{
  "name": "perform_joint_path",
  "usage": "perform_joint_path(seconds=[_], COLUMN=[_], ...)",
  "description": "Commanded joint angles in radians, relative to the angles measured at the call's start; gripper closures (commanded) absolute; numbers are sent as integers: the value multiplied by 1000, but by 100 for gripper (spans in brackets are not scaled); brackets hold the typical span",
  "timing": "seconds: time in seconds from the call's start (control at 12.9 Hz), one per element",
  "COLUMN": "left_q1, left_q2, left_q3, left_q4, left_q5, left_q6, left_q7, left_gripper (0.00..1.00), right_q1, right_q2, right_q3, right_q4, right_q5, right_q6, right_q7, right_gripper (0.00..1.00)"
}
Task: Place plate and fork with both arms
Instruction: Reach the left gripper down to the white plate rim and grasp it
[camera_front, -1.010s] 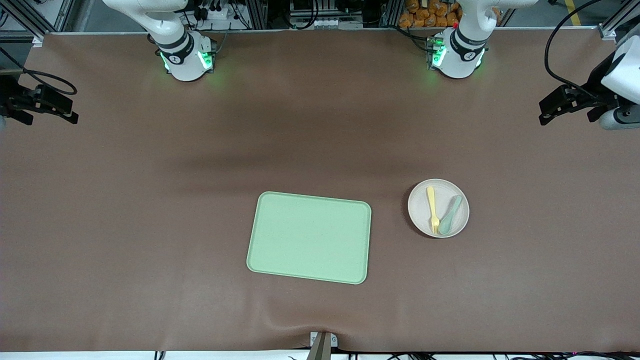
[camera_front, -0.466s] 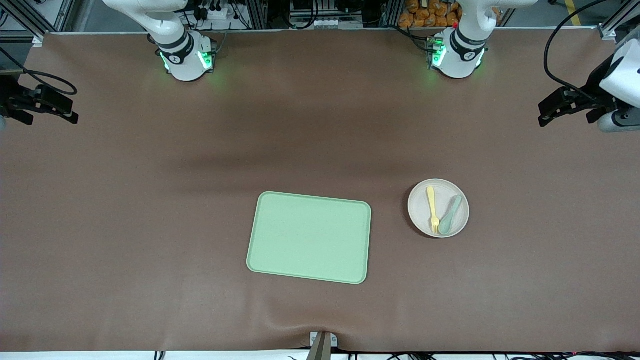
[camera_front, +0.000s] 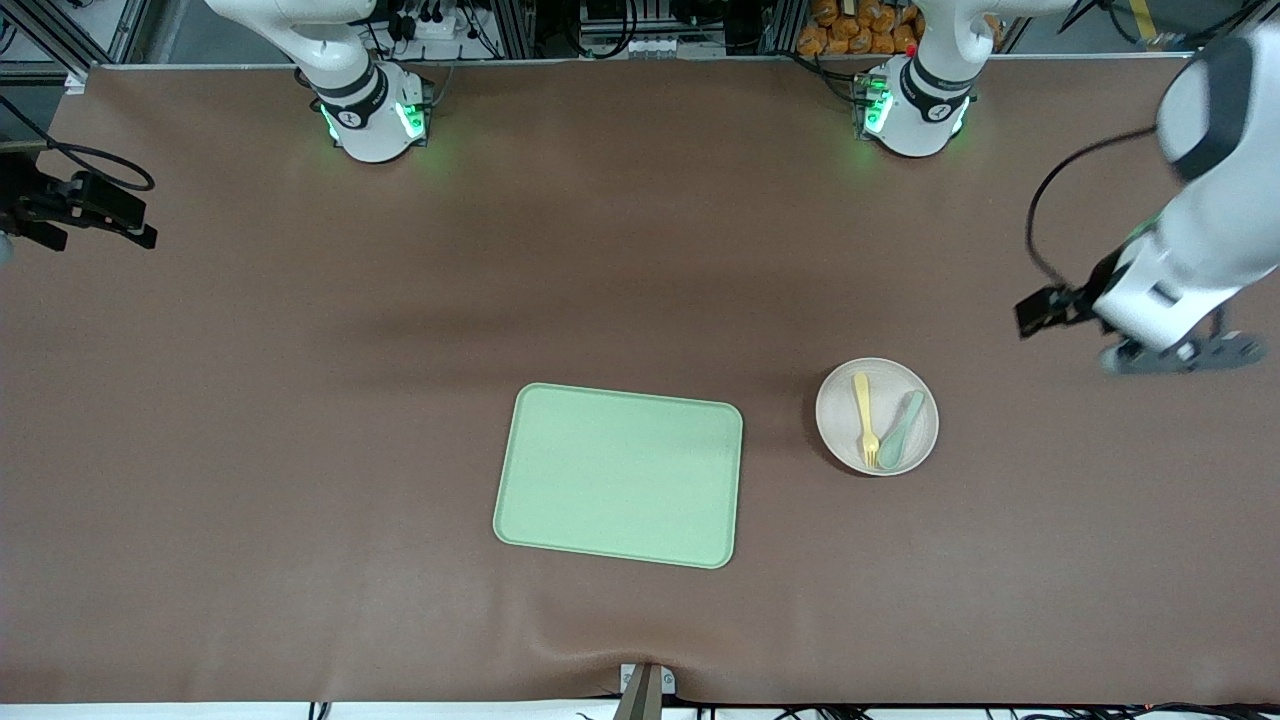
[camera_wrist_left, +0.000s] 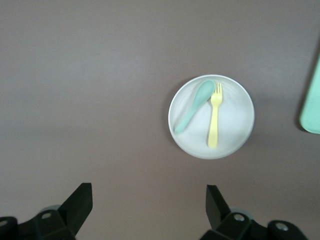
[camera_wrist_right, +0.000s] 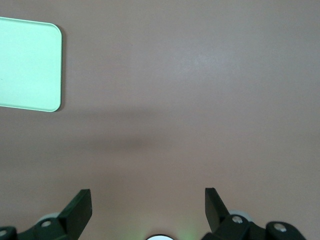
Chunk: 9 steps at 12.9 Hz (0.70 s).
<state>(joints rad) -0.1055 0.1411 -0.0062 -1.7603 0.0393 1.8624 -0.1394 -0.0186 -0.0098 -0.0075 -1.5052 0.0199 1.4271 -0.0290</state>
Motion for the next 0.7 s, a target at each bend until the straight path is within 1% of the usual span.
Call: perform_joint_path(seconds=[0.0, 0.08, 0.16, 0.31, 0.39, 0.47, 0.62], left_q1=[-5, 0, 1, 44, 38, 38, 46], left_q2=[78, 112, 162, 253, 285, 311, 354], left_q3=[-3, -3, -3, -8, -8, -8, -15], left_q4=[-140, -169, -176, -173, -173, -173, -171], left_q5=[10, 10, 8, 8, 7, 4, -7], left_q6=[247, 329, 375, 473, 521, 553, 590], left_q7=[12, 14, 24, 26, 26, 24, 24], left_gripper=[0, 0, 0, 0, 0, 0, 4], right_q1=[-1, -1, 0, 0, 0, 0, -1], right_q2=[-2, -2, -1, 2, 2, 4, 5], right_q3=[0, 0, 0, 0, 0, 0, 0], right_q4=[-1, -1, -1, -1, -1, -1, -1], right_q5=[-9, -9, -9, -6, -6, -6, -6], right_q6=[1, 1, 3, 4, 4, 4, 4], right_q7=[-11, -11, -9, -11, -11, -11, -11], right_gripper=[0, 0, 0, 0, 0, 0, 0])
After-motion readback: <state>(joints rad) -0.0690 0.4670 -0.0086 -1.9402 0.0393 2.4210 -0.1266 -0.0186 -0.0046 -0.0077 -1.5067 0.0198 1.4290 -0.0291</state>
